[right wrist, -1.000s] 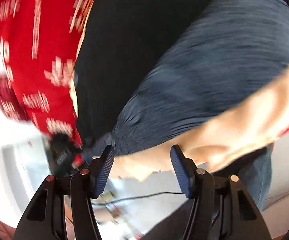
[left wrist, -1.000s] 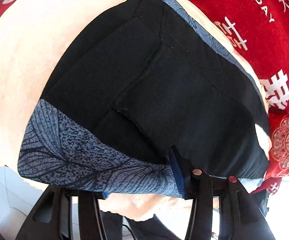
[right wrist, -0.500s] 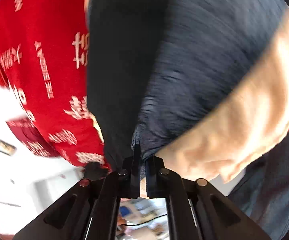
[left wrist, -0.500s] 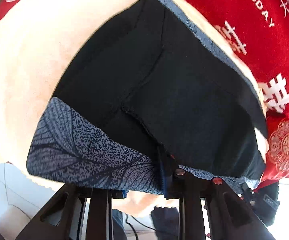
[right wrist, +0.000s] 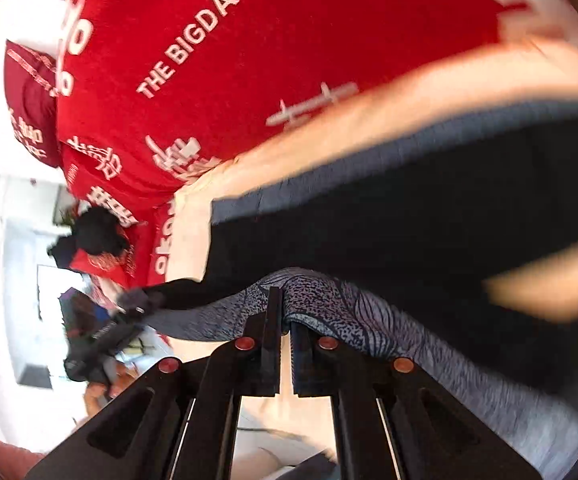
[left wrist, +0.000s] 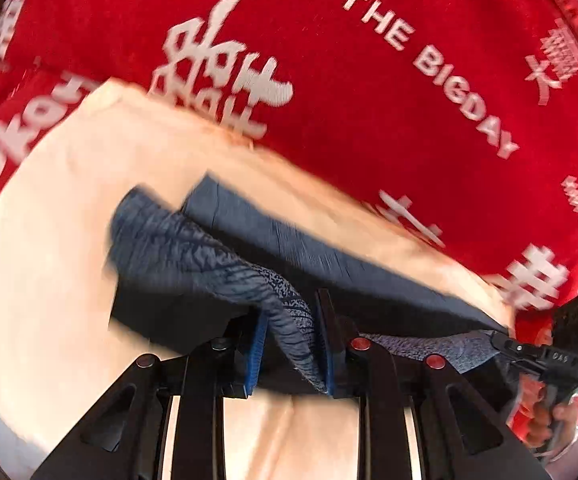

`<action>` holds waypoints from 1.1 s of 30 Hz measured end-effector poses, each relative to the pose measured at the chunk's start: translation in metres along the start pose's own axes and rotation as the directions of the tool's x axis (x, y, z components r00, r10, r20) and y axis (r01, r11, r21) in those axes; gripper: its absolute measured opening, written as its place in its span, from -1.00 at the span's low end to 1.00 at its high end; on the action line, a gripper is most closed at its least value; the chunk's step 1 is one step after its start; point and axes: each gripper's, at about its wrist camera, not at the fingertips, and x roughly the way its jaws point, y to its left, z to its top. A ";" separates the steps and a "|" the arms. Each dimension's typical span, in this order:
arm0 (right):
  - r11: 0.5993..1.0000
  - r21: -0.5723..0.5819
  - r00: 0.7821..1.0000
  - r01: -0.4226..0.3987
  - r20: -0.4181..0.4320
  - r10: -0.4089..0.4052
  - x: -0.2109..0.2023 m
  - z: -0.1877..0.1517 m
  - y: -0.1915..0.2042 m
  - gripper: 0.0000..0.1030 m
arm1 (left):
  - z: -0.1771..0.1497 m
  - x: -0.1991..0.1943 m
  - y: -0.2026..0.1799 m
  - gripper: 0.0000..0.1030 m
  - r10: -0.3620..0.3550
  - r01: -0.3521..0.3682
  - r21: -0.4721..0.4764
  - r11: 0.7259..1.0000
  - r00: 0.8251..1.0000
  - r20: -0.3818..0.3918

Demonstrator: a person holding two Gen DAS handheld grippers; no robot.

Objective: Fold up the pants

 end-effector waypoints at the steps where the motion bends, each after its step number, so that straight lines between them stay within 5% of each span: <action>1: 1.000 -0.005 1.000 -0.001 -0.024 0.001 0.011 0.016 -0.010 -0.92 | 0.007 0.018 -0.004 -0.28 0.030 -0.030 0.009 0.999 1.000 0.006; 3: 1.000 -0.013 0.997 0.014 -0.073 -0.015 0.040 0.051 -0.030 -0.87 | 0.018 0.056 -0.001 0.04 0.147 -0.147 0.015 0.989 0.989 0.019; 7: 0.997 0.015 0.987 0.075 -0.146 -0.072 0.100 0.093 -0.067 -0.86 | 0.028 0.120 0.014 0.10 0.240 -0.242 -0.026 0.970 0.969 -0.053; 11: 0.993 0.093 0.987 0.075 -0.147 -0.061 0.110 0.099 -0.083 -0.86 | 0.034 0.104 0.002 0.10 0.283 -0.283 0.009 0.959 0.959 -0.031; 13: 0.994 0.032 0.984 0.108 -0.146 -0.102 0.097 0.095 -0.068 -0.68 | 0.037 0.076 -0.002 0.11 0.286 -0.286 0.012 0.958 0.958 0.009; 14: 0.990 -0.039 0.982 0.136 -0.127 -0.140 0.086 0.092 -0.052 -0.33 | 0.037 0.059 -0.004 0.11 0.294 -0.295 0.028 0.955 0.955 0.026; 15: 0.980 -0.120 0.980 0.156 -0.105 -0.169 0.072 0.088 -0.036 -0.13 | 0.036 0.053 -0.004 0.36 0.296 -0.297 0.046 0.954 0.955 0.027; 16: 0.972 -0.176 0.981 0.154 -0.091 -0.172 0.060 0.082 -0.022 -0.13 | 0.033 0.050 -0.008 0.62 0.298 -0.299 0.077 0.951 0.954 0.018; 20: 0.983 -0.181 0.991 0.023 -0.129 -0.046 0.055 0.058 0.002 -0.17 | 0.019 0.082 -0.018 0.63 0.326 -0.316 0.160 0.935 0.945 -0.040; 23: 0.978 -0.180 0.976 0.107 -0.169 -0.138 0.103 0.056 -0.011 -0.17 | 0.005 0.126 -0.019 0.63 0.422 -0.397 0.213 0.893 0.902 -0.090; 26: 0.976 -0.171 0.974 0.138 -0.157 -0.165 0.127 0.066 -0.032 -0.25 | 0.002 0.123 -0.031 0.70 0.447 -0.416 0.260 0.872 0.892 -0.071; 27: 0.984 -0.140 0.983 0.108 -0.133 -0.127 0.117 0.072 -0.039 -0.25 | 0.000 0.117 -0.035 0.70 0.434 -0.399 0.266 0.878 0.897 -0.087; 30: 0.977 -0.092 0.982 0.190 0.021 -0.189 0.062 0.082 -0.051 -0.19 | -0.011 0.093 -0.054 0.70 0.440 -0.396 0.304 0.867 0.894 -0.090; 33: 0.990 -0.014 0.987 0.143 0.070 -0.142 0.006 0.077 -0.071 -0.16 | -0.035 0.068 -0.087 0.70 0.390 -0.334 0.352 0.874 0.915 -0.100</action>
